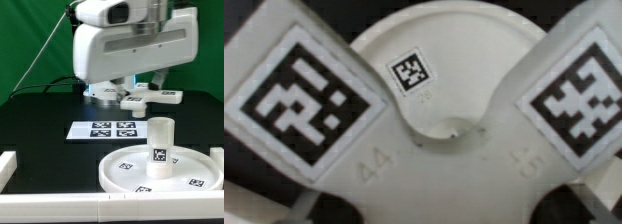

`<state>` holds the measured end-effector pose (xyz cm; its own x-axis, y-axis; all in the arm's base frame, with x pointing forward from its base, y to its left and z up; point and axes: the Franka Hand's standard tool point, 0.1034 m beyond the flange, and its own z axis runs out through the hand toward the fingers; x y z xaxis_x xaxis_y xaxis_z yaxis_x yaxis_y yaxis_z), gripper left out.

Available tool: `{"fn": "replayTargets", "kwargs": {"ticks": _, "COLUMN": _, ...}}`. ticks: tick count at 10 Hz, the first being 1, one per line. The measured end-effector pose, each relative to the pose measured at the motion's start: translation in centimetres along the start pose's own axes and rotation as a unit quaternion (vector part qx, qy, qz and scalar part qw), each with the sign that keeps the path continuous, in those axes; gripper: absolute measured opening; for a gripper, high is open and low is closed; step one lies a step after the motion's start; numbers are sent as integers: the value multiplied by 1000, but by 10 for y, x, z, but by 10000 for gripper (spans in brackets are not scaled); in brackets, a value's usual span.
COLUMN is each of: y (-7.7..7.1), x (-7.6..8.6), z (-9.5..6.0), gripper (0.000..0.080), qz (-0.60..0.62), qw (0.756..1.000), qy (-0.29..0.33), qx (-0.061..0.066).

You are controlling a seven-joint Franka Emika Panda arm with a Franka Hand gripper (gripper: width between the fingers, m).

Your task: Assemble round table

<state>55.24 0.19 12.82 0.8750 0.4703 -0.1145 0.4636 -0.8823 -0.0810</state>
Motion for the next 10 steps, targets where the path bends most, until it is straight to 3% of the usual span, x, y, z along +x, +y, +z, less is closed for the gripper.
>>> {"fn": "replayTargets", "kwargs": {"ticks": 2, "y": -2, "x": 2, "z": -1, "gripper": 449, "qz": -3, "qw": 1000, "qy": 0, "qx": 0}}
{"fn": "replayTargets", "kwargs": {"ticks": 4, "y": -7, "x": 23, "z": -17, "gripper": 449, "qz": -15, "qw": 1000, "qy": 10, "qx": -3}}
{"fn": "replayTargets", "kwargs": {"ticks": 6, "y": -9, "x": 39, "z": -22, "gripper": 449, "qz": -18, "qw": 1000, "qy": 17, "qx": -6}}
{"fn": "replayTargets", "kwargs": {"ticks": 8, "y": -8, "x": 37, "z": -21, "gripper": 449, "qz": -17, "qw": 1000, "qy": 16, "qx": -5}}
{"fn": "replayTargets", "kwargs": {"ticks": 10, "y": -16, "x": 37, "z": -13, "gripper": 449, "qz": -17, "qw": 1000, "qy": 16, "qx": -6}}
